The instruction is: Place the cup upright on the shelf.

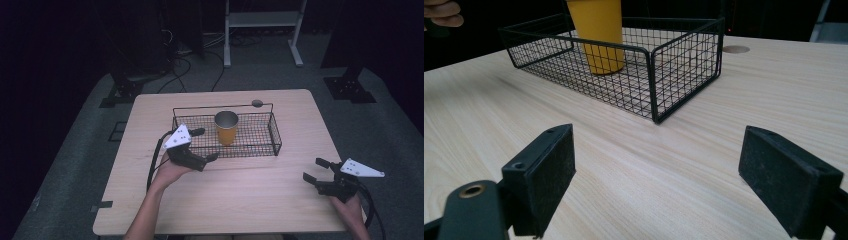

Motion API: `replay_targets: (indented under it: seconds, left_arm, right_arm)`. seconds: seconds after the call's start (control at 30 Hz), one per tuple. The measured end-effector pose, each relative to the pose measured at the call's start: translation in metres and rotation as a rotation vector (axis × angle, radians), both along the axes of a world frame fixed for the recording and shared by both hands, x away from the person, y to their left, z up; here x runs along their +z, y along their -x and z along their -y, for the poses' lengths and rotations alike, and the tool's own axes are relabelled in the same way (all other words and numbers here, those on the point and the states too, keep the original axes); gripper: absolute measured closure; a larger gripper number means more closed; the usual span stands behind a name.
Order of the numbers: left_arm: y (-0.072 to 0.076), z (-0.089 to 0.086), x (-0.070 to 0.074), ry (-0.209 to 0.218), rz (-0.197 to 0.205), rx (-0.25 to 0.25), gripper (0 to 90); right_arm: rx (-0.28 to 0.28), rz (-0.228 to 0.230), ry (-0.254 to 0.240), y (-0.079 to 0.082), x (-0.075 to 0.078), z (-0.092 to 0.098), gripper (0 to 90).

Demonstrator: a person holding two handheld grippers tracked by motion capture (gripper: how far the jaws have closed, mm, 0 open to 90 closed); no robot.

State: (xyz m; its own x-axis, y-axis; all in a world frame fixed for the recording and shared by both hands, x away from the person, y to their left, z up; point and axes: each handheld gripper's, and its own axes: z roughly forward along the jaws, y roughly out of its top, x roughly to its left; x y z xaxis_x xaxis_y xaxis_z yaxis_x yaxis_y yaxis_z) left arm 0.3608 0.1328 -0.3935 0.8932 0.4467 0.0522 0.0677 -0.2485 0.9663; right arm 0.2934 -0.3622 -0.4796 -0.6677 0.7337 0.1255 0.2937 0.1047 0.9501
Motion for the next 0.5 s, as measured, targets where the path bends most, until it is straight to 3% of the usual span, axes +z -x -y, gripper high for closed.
replay_targets:
  seconds: [0.5]
  left_arm:
    - [0.020,-0.009,-0.015,0.006,-0.009,0.022,2.3]
  right_arm:
    - [0.001,0.000,0.005,0.000,0.000,-0.001,13.9]
